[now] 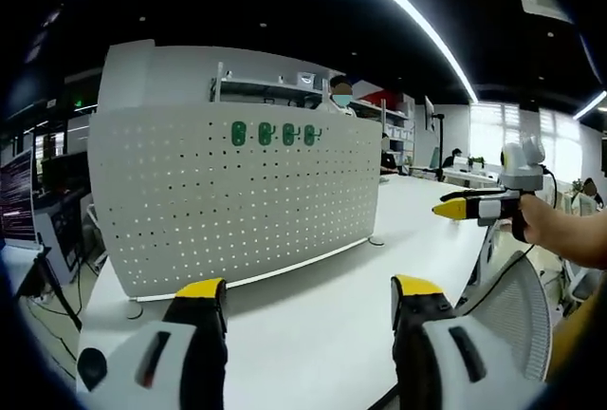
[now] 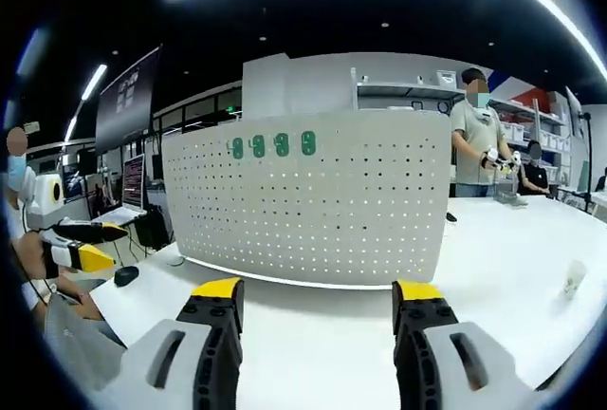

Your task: Insert the hook assembly into the mounting plate slot until the hook locks in place.

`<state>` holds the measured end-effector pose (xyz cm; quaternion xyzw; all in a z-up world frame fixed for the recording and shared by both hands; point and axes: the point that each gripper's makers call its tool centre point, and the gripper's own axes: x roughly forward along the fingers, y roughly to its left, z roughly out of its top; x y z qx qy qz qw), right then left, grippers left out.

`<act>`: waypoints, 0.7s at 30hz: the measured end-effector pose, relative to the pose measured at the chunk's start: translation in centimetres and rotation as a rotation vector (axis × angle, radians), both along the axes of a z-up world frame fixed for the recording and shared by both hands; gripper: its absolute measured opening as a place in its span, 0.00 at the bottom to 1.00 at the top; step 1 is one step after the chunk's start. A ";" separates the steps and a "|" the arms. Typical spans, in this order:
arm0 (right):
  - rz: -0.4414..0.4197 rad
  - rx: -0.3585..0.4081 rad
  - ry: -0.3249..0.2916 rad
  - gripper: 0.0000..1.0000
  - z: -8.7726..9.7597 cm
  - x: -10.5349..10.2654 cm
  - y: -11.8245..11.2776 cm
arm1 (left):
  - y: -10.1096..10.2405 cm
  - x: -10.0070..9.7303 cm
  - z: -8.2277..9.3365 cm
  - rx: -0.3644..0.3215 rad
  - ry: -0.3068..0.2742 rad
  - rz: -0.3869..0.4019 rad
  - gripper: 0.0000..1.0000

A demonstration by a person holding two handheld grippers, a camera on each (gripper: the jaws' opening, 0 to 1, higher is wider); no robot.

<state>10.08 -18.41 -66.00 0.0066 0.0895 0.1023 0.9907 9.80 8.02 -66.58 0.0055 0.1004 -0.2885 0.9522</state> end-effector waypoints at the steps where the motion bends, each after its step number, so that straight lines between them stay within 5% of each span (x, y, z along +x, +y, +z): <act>1: -0.003 0.003 -0.003 0.64 0.0 -0.1 -0.1 | 0.0 0.0 0.1 -0.005 -0.005 0.004 0.75; 21: -0.006 0.015 -0.028 0.76 0.7 0.1 0.5 | 1.3 -0.8 0.1 -0.026 -0.018 0.085 0.84</act>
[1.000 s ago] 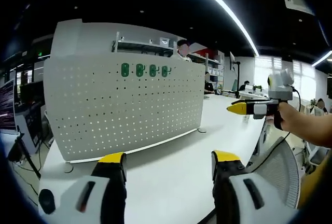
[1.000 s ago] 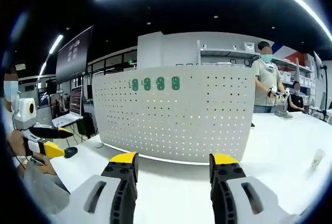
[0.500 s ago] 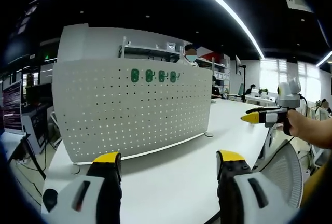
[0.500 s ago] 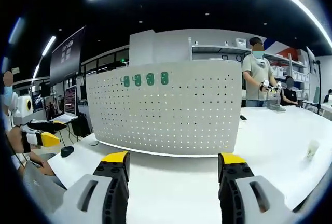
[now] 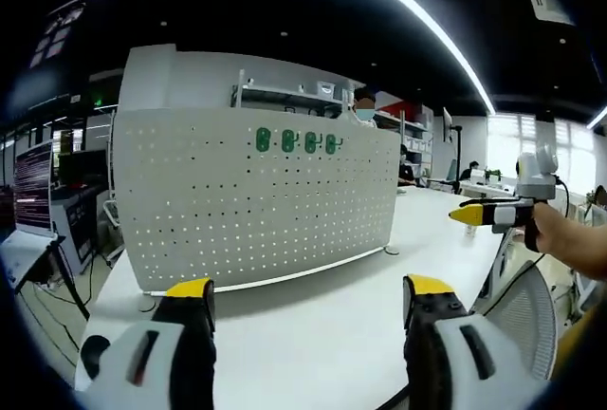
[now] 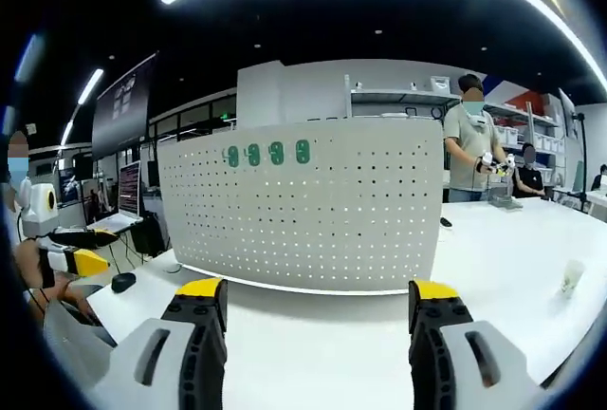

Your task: Insert the hook assembly into the mounting plate slot until the hook locks in place.

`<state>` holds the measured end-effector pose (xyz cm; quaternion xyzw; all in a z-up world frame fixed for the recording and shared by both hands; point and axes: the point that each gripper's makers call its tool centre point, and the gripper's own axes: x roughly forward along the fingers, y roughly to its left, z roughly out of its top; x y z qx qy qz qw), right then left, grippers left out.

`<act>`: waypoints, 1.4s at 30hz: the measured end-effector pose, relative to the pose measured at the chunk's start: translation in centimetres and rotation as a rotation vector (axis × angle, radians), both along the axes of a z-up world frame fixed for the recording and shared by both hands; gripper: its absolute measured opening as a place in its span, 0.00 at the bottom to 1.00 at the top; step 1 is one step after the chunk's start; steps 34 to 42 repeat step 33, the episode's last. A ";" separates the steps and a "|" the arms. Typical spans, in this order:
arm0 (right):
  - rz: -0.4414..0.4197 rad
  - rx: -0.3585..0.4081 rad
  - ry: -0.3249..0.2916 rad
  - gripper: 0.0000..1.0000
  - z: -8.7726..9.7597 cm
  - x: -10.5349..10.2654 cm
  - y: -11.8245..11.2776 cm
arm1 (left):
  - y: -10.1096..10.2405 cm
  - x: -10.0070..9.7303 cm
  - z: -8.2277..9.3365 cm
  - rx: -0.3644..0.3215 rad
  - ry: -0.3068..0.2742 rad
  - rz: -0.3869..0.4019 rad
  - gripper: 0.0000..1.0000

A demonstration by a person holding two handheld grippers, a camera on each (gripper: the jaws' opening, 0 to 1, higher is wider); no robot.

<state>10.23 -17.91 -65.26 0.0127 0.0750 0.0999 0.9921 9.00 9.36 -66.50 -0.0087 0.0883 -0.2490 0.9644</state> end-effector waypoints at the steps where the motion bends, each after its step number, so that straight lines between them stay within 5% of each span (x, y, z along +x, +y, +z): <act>1: 0.001 0.002 -0.002 0.77 0.1 0.0 0.2 | 0.1 -0.1 0.0 -0.003 0.000 0.003 0.84; 42: 0.014 -0.026 -0.034 0.77 1.4 1.2 1.2 | 0.7 0.0 0.0 0.002 0.006 -0.015 0.81</act>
